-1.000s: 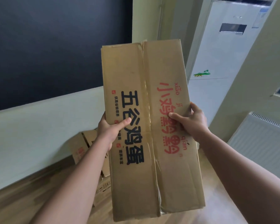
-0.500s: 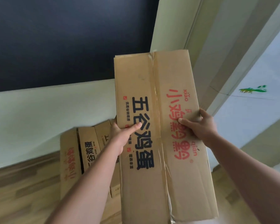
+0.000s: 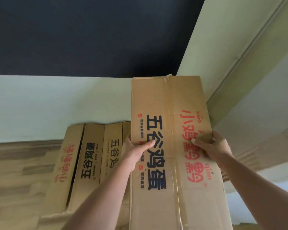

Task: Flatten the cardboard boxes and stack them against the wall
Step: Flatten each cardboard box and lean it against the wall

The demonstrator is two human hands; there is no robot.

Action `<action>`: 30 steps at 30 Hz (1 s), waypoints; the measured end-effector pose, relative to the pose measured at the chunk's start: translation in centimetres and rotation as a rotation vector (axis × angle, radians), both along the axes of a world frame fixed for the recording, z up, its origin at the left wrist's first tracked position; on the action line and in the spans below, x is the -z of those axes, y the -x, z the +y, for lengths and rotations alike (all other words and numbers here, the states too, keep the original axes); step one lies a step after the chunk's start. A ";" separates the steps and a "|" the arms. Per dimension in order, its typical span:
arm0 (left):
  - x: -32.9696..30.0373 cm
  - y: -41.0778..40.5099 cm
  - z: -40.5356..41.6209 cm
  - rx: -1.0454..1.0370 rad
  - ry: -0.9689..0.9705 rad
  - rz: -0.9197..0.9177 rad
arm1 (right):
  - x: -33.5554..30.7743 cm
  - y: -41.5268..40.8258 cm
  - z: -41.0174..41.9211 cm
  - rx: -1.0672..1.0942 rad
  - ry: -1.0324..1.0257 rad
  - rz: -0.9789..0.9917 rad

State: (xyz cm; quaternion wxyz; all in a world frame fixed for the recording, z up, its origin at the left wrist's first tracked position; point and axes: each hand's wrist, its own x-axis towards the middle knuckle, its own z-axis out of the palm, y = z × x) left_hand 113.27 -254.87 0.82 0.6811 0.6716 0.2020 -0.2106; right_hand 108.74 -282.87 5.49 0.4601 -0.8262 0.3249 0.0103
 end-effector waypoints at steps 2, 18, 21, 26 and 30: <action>1.4 -1.9 -2.1 -0.021 0.017 0.015 | 1.5 -2.9 -2.2 -0.025 -0.026 0.022; 16.5 -17.5 -12.7 -0.012 -0.060 0.168 | 18.0 -19.8 -12.6 -0.074 -0.072 0.253; 18.0 -19.9 -13.6 -0.026 -0.100 0.177 | 19.9 -22.6 -13.0 -0.055 -0.080 0.246; 19.7 -20.3 -14.7 -0.047 -0.171 0.175 | 21.6 -23.8 -13.6 -0.048 -0.100 0.242; 20.1 -19.1 -14.1 -0.112 -0.207 0.185 | 21.8 -23.7 -13.5 -0.097 -0.091 0.269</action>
